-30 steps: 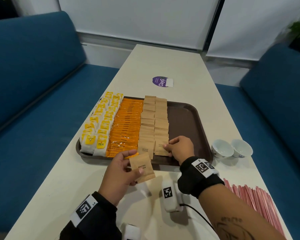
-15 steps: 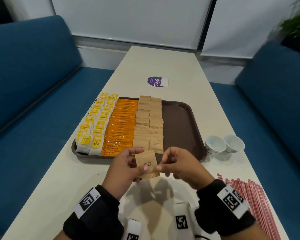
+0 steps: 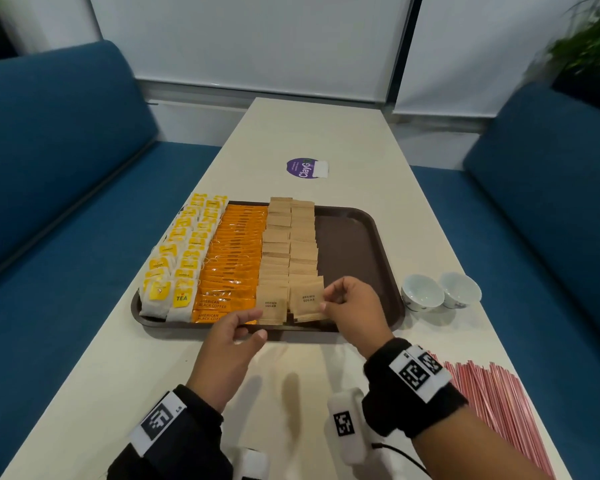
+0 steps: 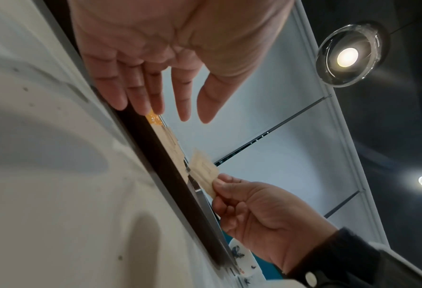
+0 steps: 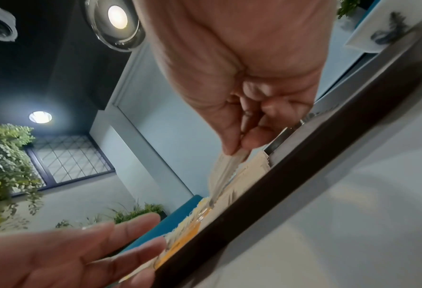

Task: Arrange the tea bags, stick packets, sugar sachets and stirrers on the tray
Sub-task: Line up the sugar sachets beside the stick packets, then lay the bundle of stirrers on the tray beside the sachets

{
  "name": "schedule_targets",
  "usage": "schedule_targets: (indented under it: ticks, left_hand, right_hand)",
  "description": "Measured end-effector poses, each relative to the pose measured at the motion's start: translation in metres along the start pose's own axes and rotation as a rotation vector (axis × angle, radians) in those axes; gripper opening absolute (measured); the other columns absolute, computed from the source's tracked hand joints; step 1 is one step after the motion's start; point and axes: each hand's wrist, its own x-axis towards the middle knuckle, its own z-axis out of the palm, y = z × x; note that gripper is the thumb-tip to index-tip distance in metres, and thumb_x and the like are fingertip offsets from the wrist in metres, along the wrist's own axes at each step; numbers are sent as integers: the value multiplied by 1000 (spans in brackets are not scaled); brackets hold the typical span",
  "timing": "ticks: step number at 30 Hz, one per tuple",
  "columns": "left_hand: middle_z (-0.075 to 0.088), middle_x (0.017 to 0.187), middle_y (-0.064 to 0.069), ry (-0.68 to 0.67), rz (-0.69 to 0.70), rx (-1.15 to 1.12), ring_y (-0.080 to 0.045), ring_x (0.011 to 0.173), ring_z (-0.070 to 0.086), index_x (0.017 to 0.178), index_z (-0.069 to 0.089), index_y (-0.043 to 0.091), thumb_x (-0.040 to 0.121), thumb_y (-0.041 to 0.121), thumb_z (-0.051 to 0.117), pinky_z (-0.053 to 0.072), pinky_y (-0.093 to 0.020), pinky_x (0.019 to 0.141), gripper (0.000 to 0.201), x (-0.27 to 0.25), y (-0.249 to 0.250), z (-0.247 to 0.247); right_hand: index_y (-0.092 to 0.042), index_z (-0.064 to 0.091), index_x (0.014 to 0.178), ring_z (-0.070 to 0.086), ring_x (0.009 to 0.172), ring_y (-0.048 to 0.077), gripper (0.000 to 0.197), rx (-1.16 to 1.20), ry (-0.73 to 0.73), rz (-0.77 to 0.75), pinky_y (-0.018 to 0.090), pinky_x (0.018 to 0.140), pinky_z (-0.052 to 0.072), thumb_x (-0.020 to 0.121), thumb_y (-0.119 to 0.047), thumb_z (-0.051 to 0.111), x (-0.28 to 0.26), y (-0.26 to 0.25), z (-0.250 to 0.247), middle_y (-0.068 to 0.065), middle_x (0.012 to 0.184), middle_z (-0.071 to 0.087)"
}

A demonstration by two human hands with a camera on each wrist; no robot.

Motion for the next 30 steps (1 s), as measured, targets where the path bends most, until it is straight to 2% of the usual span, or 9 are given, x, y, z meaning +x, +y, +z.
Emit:
schedule_targets:
  ticks: [3,9,11,15,19,20,24,27,30]
  left_hand:
    - [60,115,0,-24,-14,7,-14,106,55,102,59,34,88,9,61,44,-29,89,28,2,-3,-5]
    - [62,110,3,-44,-29,46,-11,102,57,109,60,27,89,10,60,44,-20,78,26,8,-2,-10]
    - [62,108,5,-57,-36,46,-8,98,57,110,60,25,89,10,60,43,-18,72,26,9,1,-12]
    - [63,103,4,-118,-45,22,-9,89,58,106,61,23,90,9,58,42,-20,65,22,6,9,-6]
    - [65,98,0,-243,-46,75,-13,79,58,98,62,26,90,12,58,45,-25,67,17,-3,21,17]
    - [65,98,1,-282,-42,103,-14,79,59,98,63,27,90,14,58,47,-27,68,16,-7,23,25]
    - [63,97,3,-502,-62,232,-14,80,61,105,61,26,92,21,58,49,-23,67,14,-24,31,64]
    - [59,90,0,-649,-90,266,-11,73,58,108,58,16,92,15,57,48,-21,62,17,-33,34,101]
    - [58,80,-6,-735,-150,265,-14,68,56,114,54,9,92,13,57,47,-23,61,23,-38,35,134]
  right_hand:
    - [-20,55,79,53,73,3,22,-71,4,25,9,56,40,84,0,64,9,-1,6,-7,81,55]
    - [-23,54,73,59,96,14,22,-224,-29,120,30,89,51,84,-10,68,13,0,17,-2,100,60]
    - [-24,56,74,60,96,15,20,-228,-35,144,35,90,52,82,-11,69,14,0,17,-1,101,62]
    - [-24,58,77,61,89,13,15,-205,-30,119,34,85,53,81,-16,71,4,-5,7,-2,95,64]
    - [-26,55,80,53,72,3,17,-182,-3,47,19,66,45,81,-25,72,-30,-5,-20,-10,79,55]
    - [-26,55,84,51,72,2,17,-205,24,29,18,66,43,81,-28,72,-40,-2,-30,-11,81,54]
    - [-24,57,108,52,97,10,36,-300,193,99,29,89,45,79,-37,72,-73,22,-78,-7,104,52]
    - [-18,54,122,50,108,15,54,-270,326,282,34,95,44,77,-41,74,-96,45,-119,-2,117,46]
    - [-14,54,118,45,117,22,48,-290,376,427,38,98,42,81,-40,70,-114,66,-151,5,125,45]
